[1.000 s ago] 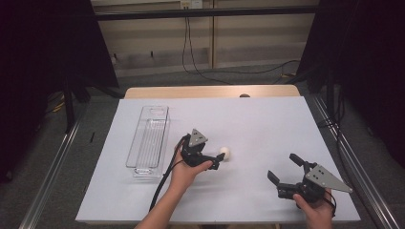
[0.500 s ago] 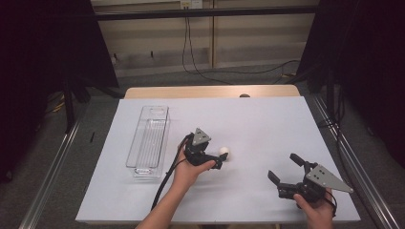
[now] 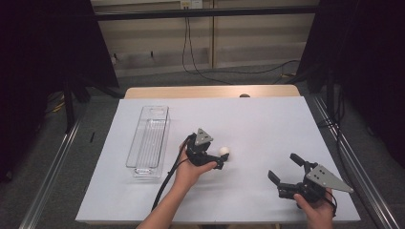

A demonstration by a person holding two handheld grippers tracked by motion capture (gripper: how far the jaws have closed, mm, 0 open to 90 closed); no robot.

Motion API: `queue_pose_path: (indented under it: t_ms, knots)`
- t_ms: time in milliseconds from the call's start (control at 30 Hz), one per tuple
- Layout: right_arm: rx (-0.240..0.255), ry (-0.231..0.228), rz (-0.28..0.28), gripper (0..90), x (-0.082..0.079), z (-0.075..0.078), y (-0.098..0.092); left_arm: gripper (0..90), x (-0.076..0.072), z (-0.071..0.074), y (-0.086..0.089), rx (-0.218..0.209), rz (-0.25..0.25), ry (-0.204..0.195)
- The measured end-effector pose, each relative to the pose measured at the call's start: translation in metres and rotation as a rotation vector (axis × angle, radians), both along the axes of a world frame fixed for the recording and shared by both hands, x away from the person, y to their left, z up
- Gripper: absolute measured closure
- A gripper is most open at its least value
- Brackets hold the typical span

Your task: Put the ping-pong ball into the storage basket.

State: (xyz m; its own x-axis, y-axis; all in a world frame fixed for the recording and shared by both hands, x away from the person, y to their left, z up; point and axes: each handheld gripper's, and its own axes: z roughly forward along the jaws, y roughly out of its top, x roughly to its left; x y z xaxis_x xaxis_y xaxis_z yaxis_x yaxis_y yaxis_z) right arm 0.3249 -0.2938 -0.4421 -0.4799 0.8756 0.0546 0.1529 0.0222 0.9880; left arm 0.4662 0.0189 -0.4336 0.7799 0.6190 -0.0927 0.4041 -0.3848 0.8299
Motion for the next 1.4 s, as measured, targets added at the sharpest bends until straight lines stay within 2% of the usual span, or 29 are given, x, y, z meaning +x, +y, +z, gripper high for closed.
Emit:
queue_pose_path:
  t_ms: [133, 200, 233, 467, 500, 567, 600, 633, 667, 767, 833, 900, 933, 1067, 1100, 1200, 1233, 1400]
  knots:
    - [0.000, 0.000, -0.002, 1.0, 0.000, 0.000, 0.000, 3.3, 0.000, -0.001, -0.002, 0.008, 0.008, 0.005]
    - [0.006, 0.002, -0.009, 1.0, 0.000, 0.000, 0.000, 3.4, 0.000, -0.002, -0.003, 0.004, 0.003, -0.003]
    - [0.002, 0.001, -0.007, 0.9, 0.000, 0.000, -0.001, 3.4, 0.000, -0.002, -0.005, -0.006, 0.007, 0.007]
    - [0.003, 0.002, -0.004, 1.0, 0.000, 0.000, 0.000, 4.6, 0.001, -0.005, -0.006, 0.003, -0.010, 0.005]
    - [0.003, 0.002, -0.004, 1.0, 0.000, 0.000, 0.000, 4.6, 0.001, -0.005, -0.007, 0.015, -0.001, 0.010]
    - [0.003, -0.001, -0.004, 1.0, 0.000, 0.000, 0.000, 4.9, 0.001, -0.006, -0.008, 0.004, -0.005, 0.006]
    - [0.004, -0.001, -0.006, 0.9, 0.000, 0.000, 0.000, 5.2, 0.002, -0.007, -0.008, 0.019, -0.011, 0.004]
    - [0.004, -0.001, -0.006, 0.9, 0.000, 0.000, 0.000, 5.2, 0.002, -0.007, -0.009, 0.007, -0.005, 0.012]
    - [0.004, 0.000, -0.001, 1.0, 0.000, 0.000, -0.001, 5.2, 0.003, -0.008, -0.010, 0.019, -0.006, 0.008]
    - [0.009, 0.000, -0.004, 1.0, 0.001, 0.000, -0.001, 5.4, 0.004, -0.009, -0.009, 0.009, -0.002, 0.010]
    - [0.008, 0.000, -0.004, 1.0, 0.001, 0.000, -0.001, 5.5, 0.005, -0.009, -0.010, 0.033, 0.010, 0.011]
    - [0.007, 0.002, -0.007, 1.0, 0.000, 0.000, -0.001, 5.9, 0.006, -0.010, -0.011, 0.020, 0.006, 0.011]
    - [0.001, -0.001, -0.003, 0.9, 0.000, 0.000, -0.001, 6.5, 0.007, -0.008, -0.012, 0.038, 0.011, 0.001]
    - [0.001, -0.001, -0.005, 1.0, 0.000, 0.000, -0.001, 8.7, 0.007, -0.007, -0.014, 0.037, 0.008, 0.016]
    - [0.000, -0.003, -0.006, 1.0, 0.000, 0.001, -0.002, 10.6, 0.008, -0.007, -0.014, 0.031, -0.005, 0.015]
    - [-0.001, -0.001, -0.005, 0.9, 0.000, 0.001, -0.002, 12.5, 0.007, -0.007, -0.016, 0.045, -0.002, 0.026]
    - [0.000, 0.001, -0.005, 1.0, 0.000, 0.001, -0.002, 13.4, 0.007, -0.007, -0.016, 0.035, -0.006, 0.026]
    - [0.000, -0.002, -0.007, 1.0, 0.000, 0.001, -0.002, 23.5, 0.009, -0.008, -0.018, 0.037, -0.047, 0.037]
